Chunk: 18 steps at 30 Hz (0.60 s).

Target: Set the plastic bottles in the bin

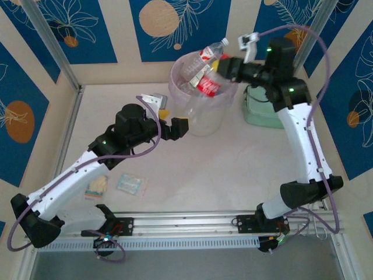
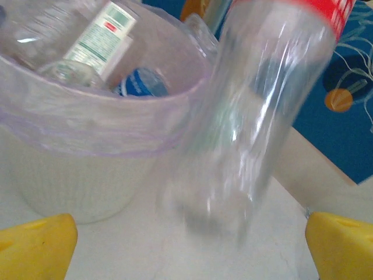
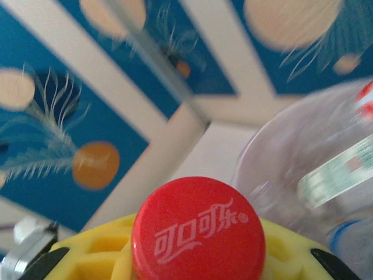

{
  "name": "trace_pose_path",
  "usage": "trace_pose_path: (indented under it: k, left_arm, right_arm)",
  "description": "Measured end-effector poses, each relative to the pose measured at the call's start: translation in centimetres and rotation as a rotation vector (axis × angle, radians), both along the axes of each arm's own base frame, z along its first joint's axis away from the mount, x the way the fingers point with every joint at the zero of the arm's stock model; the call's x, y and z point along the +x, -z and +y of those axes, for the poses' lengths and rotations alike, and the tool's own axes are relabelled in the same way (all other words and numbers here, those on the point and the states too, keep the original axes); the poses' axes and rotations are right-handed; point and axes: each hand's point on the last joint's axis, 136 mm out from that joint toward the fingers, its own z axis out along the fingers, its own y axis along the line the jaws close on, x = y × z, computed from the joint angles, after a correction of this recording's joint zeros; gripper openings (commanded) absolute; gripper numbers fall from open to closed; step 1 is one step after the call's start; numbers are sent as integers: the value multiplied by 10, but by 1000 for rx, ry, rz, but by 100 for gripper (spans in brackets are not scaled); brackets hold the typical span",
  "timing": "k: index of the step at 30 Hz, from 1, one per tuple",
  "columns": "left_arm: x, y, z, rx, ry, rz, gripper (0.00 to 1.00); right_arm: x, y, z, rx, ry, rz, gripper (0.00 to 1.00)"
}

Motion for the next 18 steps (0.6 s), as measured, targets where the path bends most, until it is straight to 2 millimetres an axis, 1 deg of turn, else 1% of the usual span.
trace_pose_path:
  k: [2,5,8,10,12,14,15,18]
  left_arm:
    - [8,-3,9,-9,-48,6,98]
    - [23,-3,26,-27,-124,23,97]
    - [41,1,42,-46,-192,49,96]
    - [57,4,51,-56,-236,71,96]
    - [74,7,55,-66,-272,86,97]
    - [92,12,57,-68,-299,97,97]
    - [100,14,57,-69,-311,102,97]
    - [124,21,53,-62,-345,120,97]
  right_arm:
    - [15,-22,-32,42,113,-67,0]
    - [34,-46,-73,84,270,-160,0]
    - [50,-62,-105,102,401,-239,0]
    - [60,-69,-122,105,473,-278,0]
    - [74,-70,-134,95,528,-301,0]
    - [91,-66,-142,70,566,-311,0]
    - [97,-63,-144,57,577,-311,0]
    - [120,-43,-146,-2,598,-288,0]
